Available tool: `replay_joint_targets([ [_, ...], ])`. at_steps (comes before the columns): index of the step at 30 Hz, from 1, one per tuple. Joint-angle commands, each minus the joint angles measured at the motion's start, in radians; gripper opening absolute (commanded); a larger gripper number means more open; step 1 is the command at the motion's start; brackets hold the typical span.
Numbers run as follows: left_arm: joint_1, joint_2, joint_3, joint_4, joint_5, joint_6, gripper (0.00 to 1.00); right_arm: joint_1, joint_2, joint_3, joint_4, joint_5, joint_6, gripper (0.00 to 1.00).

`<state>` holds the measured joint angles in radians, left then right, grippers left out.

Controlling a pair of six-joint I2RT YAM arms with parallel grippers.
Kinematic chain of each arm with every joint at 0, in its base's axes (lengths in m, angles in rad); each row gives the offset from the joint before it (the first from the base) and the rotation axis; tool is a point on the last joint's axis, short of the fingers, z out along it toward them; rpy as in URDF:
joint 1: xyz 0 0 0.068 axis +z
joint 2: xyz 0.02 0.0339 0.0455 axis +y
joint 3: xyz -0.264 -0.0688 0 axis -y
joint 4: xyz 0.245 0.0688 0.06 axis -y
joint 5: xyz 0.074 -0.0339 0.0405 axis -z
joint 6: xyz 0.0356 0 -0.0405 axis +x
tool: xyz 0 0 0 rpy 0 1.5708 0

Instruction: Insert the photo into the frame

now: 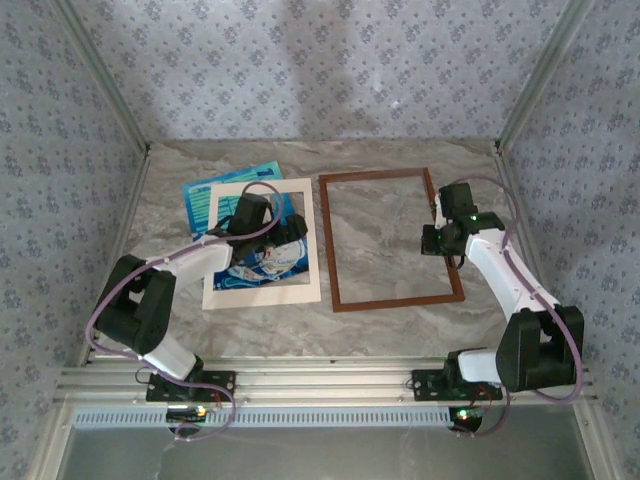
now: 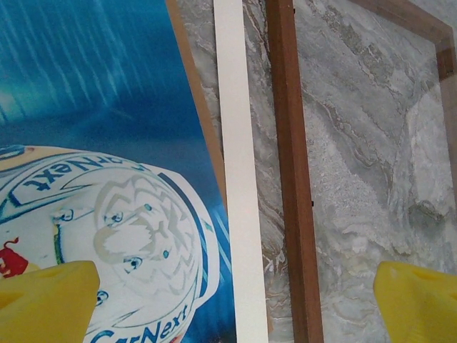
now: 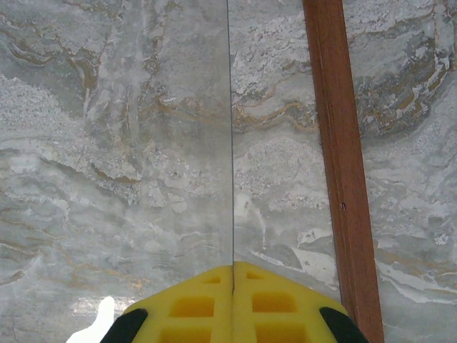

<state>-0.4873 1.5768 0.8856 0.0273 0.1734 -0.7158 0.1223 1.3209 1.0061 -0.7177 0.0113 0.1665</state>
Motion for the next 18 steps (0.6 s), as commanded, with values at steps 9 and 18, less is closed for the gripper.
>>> replay_joint_targets([
  [9, -0.024, 0.048, 0.063, -0.018, 0.052, 0.055, 0.99, 0.008, -0.034, -0.044, 0.075, -0.011, -0.015, 0.00],
  [18, -0.082, 0.108, 0.143, -0.119, 0.029, 0.093, 0.94, 0.011, -0.007, -0.015, 0.019, -0.018, -0.009, 0.00],
])
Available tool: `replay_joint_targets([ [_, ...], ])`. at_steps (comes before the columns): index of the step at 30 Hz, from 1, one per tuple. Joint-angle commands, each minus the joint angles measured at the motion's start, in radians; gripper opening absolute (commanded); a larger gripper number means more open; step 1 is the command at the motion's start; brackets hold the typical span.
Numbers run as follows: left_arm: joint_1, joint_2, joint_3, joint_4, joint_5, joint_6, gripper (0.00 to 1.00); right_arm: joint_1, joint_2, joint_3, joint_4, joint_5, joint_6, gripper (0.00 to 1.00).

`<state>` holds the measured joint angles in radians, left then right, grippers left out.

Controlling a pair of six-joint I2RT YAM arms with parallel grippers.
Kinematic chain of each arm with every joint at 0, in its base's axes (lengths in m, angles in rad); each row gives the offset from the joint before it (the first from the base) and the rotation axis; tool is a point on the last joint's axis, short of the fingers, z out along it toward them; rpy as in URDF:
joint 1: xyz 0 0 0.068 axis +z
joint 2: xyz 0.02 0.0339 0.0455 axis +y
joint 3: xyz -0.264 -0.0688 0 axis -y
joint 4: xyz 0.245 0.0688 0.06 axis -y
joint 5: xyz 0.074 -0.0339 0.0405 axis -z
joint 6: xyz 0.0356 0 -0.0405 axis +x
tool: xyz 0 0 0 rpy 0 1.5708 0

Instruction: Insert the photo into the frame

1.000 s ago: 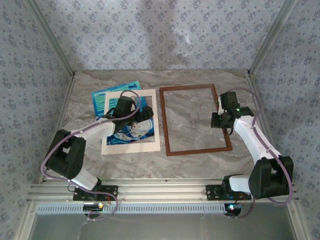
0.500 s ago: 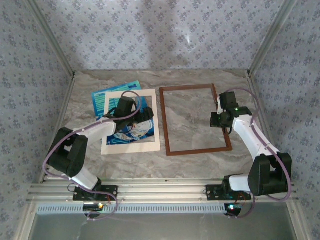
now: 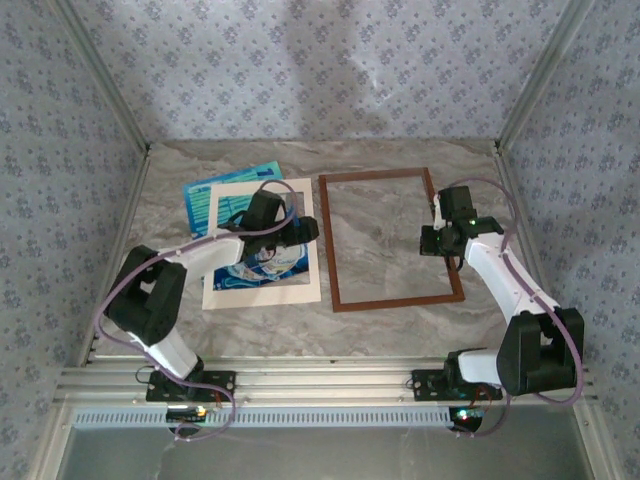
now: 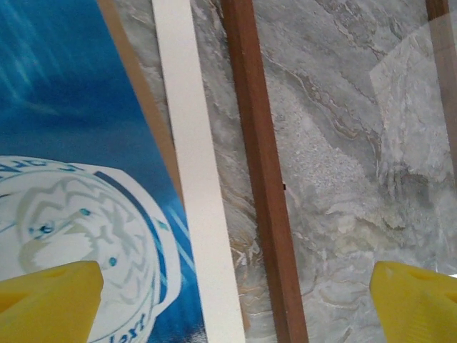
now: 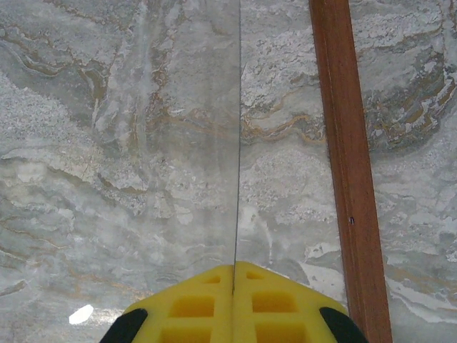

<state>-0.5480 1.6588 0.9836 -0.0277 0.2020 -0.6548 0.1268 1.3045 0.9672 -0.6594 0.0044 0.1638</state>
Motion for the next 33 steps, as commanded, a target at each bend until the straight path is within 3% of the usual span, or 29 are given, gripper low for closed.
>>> replay_joint_targets([
  [1, -0.025, 0.030, 0.047, -0.067, -0.005, 0.032, 0.94, 0.006, 0.019, 0.033, -0.054, -0.022, -0.010, 0.00],
  [18, -0.058, 0.124, 0.155, -0.129, -0.004, 0.066, 0.93, 0.016, 0.125, 0.217, -0.245, -0.098, -0.126, 0.00],
  [25, -0.109, 0.209, 0.243, -0.198, -0.019, 0.082, 0.83, 0.015, 0.141, 0.256, -0.249, -0.098, -0.141, 0.00],
  [33, -0.155, 0.310, 0.355, -0.315, -0.072, 0.122, 0.70, -0.005, 0.117, 0.151, -0.133, -0.123, -0.093, 0.32],
])
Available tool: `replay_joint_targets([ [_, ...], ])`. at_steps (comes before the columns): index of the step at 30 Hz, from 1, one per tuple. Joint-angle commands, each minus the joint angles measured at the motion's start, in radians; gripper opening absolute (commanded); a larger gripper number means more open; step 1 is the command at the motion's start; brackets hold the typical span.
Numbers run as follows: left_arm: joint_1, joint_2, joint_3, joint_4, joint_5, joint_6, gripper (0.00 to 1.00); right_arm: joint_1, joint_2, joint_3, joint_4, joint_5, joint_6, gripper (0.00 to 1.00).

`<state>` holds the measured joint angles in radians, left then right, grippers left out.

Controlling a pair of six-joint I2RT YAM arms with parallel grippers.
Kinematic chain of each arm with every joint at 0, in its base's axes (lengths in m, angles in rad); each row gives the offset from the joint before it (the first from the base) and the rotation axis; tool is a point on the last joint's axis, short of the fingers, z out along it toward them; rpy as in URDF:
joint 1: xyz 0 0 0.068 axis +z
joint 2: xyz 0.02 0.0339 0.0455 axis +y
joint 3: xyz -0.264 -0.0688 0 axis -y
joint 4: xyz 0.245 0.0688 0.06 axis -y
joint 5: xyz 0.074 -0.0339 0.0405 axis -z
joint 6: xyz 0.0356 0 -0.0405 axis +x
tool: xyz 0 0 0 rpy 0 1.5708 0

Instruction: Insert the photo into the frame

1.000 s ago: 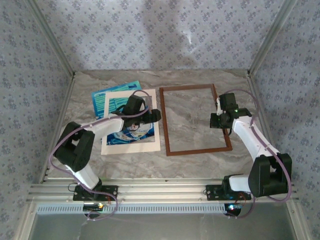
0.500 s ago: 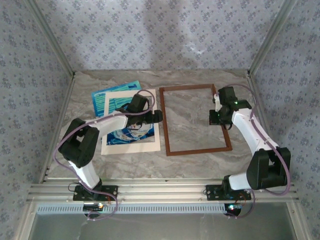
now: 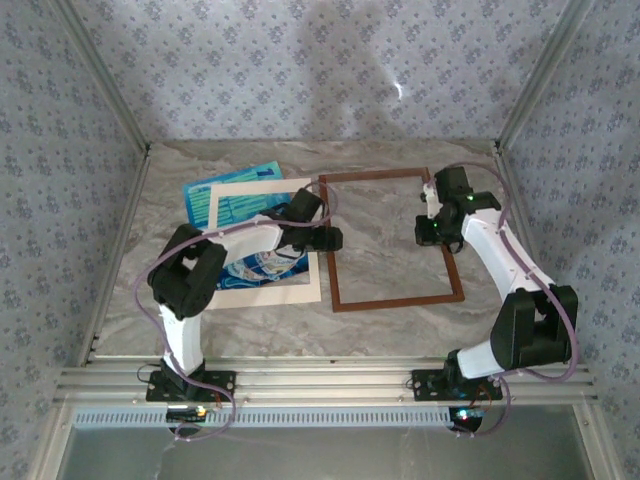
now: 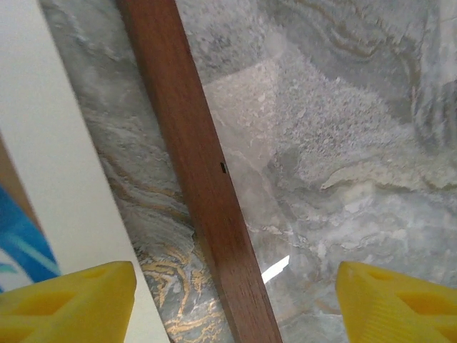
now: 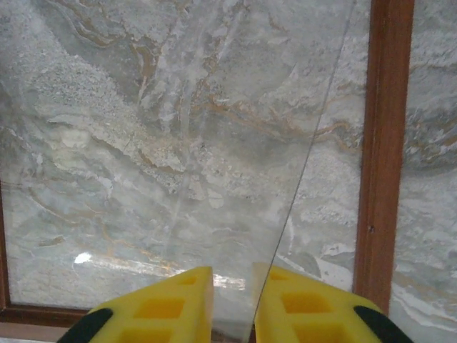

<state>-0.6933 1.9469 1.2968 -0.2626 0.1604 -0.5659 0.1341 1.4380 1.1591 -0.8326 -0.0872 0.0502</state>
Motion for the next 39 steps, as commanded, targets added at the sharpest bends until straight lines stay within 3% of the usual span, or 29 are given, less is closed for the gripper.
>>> replay_joint_targets([
  [1, -0.010, 0.028, 0.045, -0.087, -0.036, 0.034, 0.68, -0.017, -0.020, -0.049, 0.052, -0.040, 0.026, 0.34],
  [12, -0.012, 0.082, 0.064, -0.143, -0.072, 0.064, 0.64, -0.134, -0.012, -0.151, 0.227, -0.233, 0.097, 0.49],
  [17, -0.012, 0.094, 0.071, -0.169, -0.096, 0.084, 0.63, -0.172, 0.040, -0.166, 0.294, -0.290, 0.112, 0.52],
  [28, 0.004, 0.091, 0.067, -0.208, -0.131, 0.123, 0.51, -0.210, 0.181, -0.166, 0.379, -0.353, 0.150, 0.55],
  [39, 0.044, 0.080, 0.070, -0.242, -0.139, 0.169, 0.44, -0.260, 0.125, -0.292, 0.510, -0.505, 0.242, 0.76],
])
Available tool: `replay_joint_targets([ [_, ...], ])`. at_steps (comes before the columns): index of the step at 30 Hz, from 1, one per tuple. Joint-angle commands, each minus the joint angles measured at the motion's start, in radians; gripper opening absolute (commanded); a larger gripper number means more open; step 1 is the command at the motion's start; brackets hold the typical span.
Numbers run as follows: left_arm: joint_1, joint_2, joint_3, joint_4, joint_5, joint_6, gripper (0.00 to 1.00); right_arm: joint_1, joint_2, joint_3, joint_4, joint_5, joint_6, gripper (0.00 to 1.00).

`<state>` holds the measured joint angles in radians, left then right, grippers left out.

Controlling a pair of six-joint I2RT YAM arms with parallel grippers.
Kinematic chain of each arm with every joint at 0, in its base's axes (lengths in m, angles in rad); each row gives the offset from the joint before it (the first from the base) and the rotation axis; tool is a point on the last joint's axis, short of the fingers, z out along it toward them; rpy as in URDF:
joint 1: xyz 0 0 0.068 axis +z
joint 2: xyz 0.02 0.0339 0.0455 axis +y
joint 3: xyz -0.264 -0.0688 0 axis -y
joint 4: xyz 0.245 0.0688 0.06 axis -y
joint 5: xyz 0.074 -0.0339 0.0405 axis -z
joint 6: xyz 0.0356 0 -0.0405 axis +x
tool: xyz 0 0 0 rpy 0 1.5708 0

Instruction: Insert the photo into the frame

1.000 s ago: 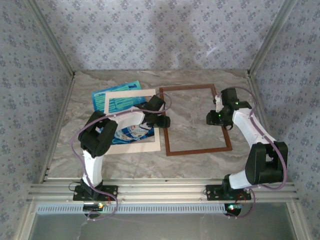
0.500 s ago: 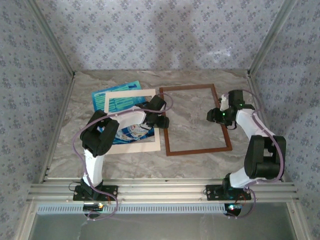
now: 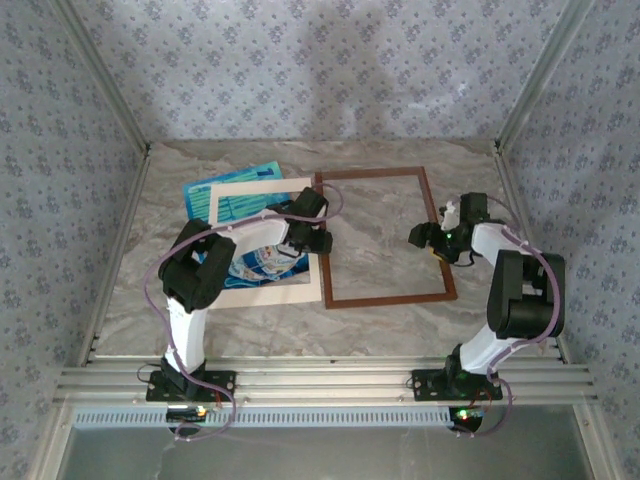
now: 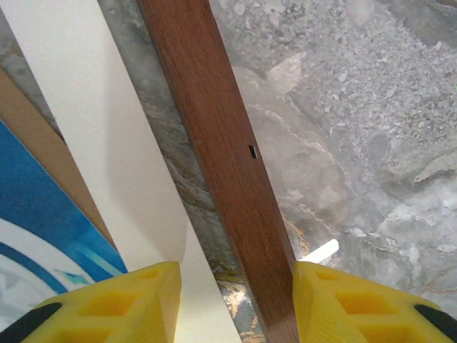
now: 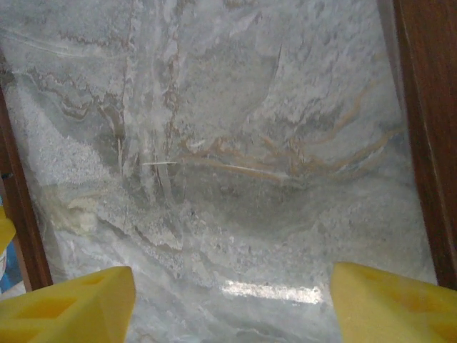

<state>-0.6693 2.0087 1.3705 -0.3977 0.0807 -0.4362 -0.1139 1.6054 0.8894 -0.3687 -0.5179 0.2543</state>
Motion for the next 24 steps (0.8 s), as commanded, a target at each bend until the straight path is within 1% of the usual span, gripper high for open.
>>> replay_joint_targets([
  [1, 0.023, 0.016, -0.005, -0.111, -0.061, 0.046, 0.44, -0.017, -0.047, -0.029, 0.057, -0.079, 0.041, 0.77],
  [6, 0.033, 0.011, -0.011, -0.124, -0.066, 0.073, 0.43, -0.041, -0.042, -0.031, 0.100, -0.123, 0.051, 0.78],
  [10, 0.034, 0.005, -0.021, -0.122, -0.064, 0.082, 0.43, -0.041, -0.022, -0.022, 0.154, -0.167, 0.051, 0.78],
  [17, 0.036, 0.005, -0.022, -0.122, -0.060, 0.085, 0.43, -0.042, 0.055, 0.024, 0.155, -0.146, 0.014, 0.77],
  [24, 0.039, 0.004, -0.016, -0.131, -0.061, 0.088, 0.43, -0.042, 0.138, 0.100, 0.165, -0.157, -0.006, 0.79],
])
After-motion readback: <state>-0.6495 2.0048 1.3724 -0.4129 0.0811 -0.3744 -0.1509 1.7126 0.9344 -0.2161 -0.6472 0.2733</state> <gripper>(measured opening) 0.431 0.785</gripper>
